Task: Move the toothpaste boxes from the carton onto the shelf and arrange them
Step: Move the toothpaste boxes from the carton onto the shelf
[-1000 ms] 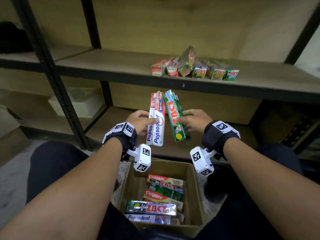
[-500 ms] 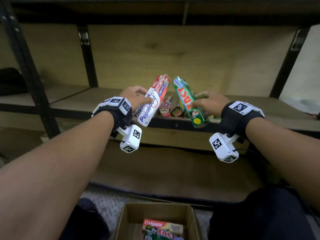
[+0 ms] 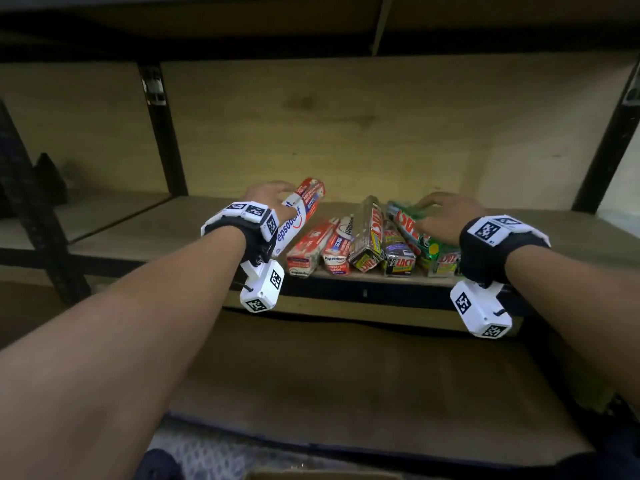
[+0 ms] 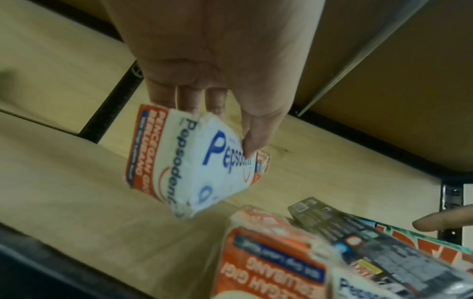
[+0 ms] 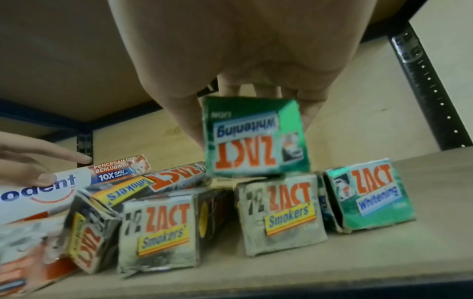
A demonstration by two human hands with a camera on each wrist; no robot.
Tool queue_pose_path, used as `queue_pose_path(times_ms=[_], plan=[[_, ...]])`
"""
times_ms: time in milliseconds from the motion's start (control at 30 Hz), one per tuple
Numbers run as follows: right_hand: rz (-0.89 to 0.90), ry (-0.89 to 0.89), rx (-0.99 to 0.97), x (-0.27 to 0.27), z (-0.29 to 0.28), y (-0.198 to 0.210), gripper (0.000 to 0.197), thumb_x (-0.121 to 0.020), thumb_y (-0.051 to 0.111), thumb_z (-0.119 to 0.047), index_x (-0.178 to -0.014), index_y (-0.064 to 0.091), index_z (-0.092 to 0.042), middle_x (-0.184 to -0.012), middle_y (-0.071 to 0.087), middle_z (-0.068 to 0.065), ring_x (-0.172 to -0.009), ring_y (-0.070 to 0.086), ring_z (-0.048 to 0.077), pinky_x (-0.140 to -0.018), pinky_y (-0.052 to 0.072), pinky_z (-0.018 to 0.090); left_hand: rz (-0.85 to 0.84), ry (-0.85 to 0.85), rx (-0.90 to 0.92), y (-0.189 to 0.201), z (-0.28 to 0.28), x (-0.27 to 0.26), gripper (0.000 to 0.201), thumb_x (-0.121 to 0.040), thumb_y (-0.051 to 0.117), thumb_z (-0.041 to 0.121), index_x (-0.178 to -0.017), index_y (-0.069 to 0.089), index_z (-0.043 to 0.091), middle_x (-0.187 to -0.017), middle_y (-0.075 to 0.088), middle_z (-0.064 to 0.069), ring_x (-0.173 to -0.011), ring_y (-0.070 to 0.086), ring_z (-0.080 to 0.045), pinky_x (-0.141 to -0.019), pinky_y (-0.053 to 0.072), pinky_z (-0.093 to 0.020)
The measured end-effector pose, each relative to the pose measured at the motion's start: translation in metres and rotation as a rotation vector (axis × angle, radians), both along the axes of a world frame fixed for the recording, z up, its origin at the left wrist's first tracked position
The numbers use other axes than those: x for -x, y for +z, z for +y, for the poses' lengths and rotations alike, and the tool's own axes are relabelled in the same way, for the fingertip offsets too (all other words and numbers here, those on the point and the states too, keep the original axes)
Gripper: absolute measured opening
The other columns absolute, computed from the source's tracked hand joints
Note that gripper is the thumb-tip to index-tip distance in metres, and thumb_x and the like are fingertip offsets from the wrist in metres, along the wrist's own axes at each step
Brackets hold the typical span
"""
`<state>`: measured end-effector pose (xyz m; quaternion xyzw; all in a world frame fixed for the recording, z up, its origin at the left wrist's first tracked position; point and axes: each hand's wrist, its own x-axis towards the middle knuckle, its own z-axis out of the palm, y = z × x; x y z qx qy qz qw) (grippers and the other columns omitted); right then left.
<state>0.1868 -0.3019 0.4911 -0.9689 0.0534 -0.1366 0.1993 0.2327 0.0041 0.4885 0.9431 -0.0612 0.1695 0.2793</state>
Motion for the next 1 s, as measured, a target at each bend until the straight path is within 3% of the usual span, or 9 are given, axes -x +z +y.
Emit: queue_pose_path(times_ms=[133, 267, 333, 400, 467, 533, 633, 900, 1000], plan=[[0.051, -0.009, 0.076, -0.024, 0.002, -0.005, 0.031, -0.083, 0.06, -0.041, -0.113, 0.065, -0.043, -0.109, 0.063, -0.004, -0.069, 0.061, 0.011, -0.048, 0.039, 0.017, 0.026, -0.038, -0.063, -0.009, -0.003, -0.018, 0.045, -0.087, 0.068, 0.019, -0.13, 0.062, 0.026, -0.128, 0.065, 0.0, -0.108, 0.064, -0.019, -0.086, 0.048, -0.023], [0.083, 0.005, 0.097, -0.033, 0.002, -0.009, 0.03, -0.088, 0.056, -0.052, -0.116, 0.06, -0.042, -0.086, 0.059, -0.01, -0.061, 0.062, 0.012, -0.046, 0.038, 0.019, 0.116, -0.05, 0.049, -0.026, 0.001, -0.036, 0.026, -0.088, 0.069, 0.021, -0.113, 0.072, 0.028, -0.115, 0.071, 0.001, -0.075, 0.067, -0.016, -0.063, 0.053, -0.02], [0.082, 0.01, 0.105, -0.036, 0.0, -0.011, 0.031, -0.089, 0.055, -0.052, -0.119, 0.059, -0.042, -0.081, 0.057, -0.009, -0.06, 0.062, 0.013, -0.046, 0.039, 0.019, 0.145, -0.065, 0.08, -0.034, 0.003, -0.04, 0.02, -0.089, 0.069, 0.021, -0.107, 0.076, 0.024, -0.106, 0.074, -0.002, -0.067, 0.063, -0.014, -0.05, 0.046, -0.014], [0.069, -0.001, 0.146, -0.038, -0.001, -0.014, 0.031, -0.091, 0.053, -0.052, -0.12, 0.058, -0.043, -0.088, 0.06, -0.006, -0.061, 0.062, 0.013, -0.046, 0.039, 0.019, 0.165, -0.07, 0.091, -0.036, 0.002, -0.038, 0.018, -0.09, 0.068, 0.022, -0.106, 0.076, 0.021, -0.104, 0.074, -0.003, -0.075, 0.066, -0.017, -0.057, 0.047, -0.017], [0.048, -0.016, 0.176, -0.04, -0.001, -0.019, 0.035, -0.091, 0.049, -0.058, -0.123, 0.057, -0.045, -0.103, 0.066, -0.003, -0.073, 0.065, 0.017, -0.056, 0.046, 0.022, 0.167, -0.058, 0.077, -0.035, 0.0, -0.033, 0.019, -0.09, 0.067, 0.022, -0.107, 0.075, 0.019, -0.108, 0.073, -0.003, -0.086, 0.066, -0.019, -0.069, 0.047, -0.023], [0.04, -0.034, 0.237, -0.042, 0.001, -0.031, 0.051, -0.092, 0.039, -0.068, -0.135, 0.051, -0.044, -0.128, 0.063, 0.003, -0.104, 0.063, 0.026, -0.085, 0.052, 0.031, 0.173, -0.037, 0.03, -0.032, -0.001, -0.023, 0.021, -0.091, 0.065, 0.024, -0.108, 0.075, 0.019, -0.11, 0.072, 0.0, -0.088, 0.062, -0.016, -0.072, 0.044, -0.023], [0.036, -0.1, 0.31, -0.032, 0.006, -0.039, 0.061, -0.088, 0.029, -0.076, -0.142, 0.042, -0.049, -0.141, 0.049, 0.011, -0.129, 0.044, 0.037, -0.11, 0.035, 0.048, 0.176, -0.007, -0.019, -0.026, 0.0, -0.005, 0.021, -0.09, 0.065, 0.032, -0.107, 0.074, 0.024, -0.107, 0.07, 0.005, -0.085, 0.059, -0.012, -0.064, 0.043, -0.021], [-0.042, -0.078, 0.413, 0.035, 0.016, -0.011, 0.027, -0.088, 0.054, -0.046, -0.112, 0.064, -0.039, -0.124, 0.05, 0.009, -0.11, 0.054, 0.035, -0.093, 0.05, 0.043, 0.117, 0.002, -0.096, -0.012, 0.004, 0.058, 0.022, -0.087, 0.065, 0.039, -0.1, 0.075, 0.024, -0.103, 0.071, 0.008, -0.093, 0.063, -0.013, -0.07, 0.043, -0.02], [-0.031, -0.013, 0.399, 0.06, 0.018, -0.007, 0.021, -0.086, 0.05, -0.033, -0.099, 0.067, -0.031, -0.111, 0.057, 0.009, -0.096, 0.058, 0.033, -0.08, 0.055, 0.039, 0.124, -0.031, -0.104, -0.012, 0.0, 0.084, 0.018, -0.087, 0.066, 0.038, -0.092, 0.076, 0.023, -0.091, 0.072, 0.008, -0.083, 0.065, -0.012, -0.059, 0.042, -0.018]])
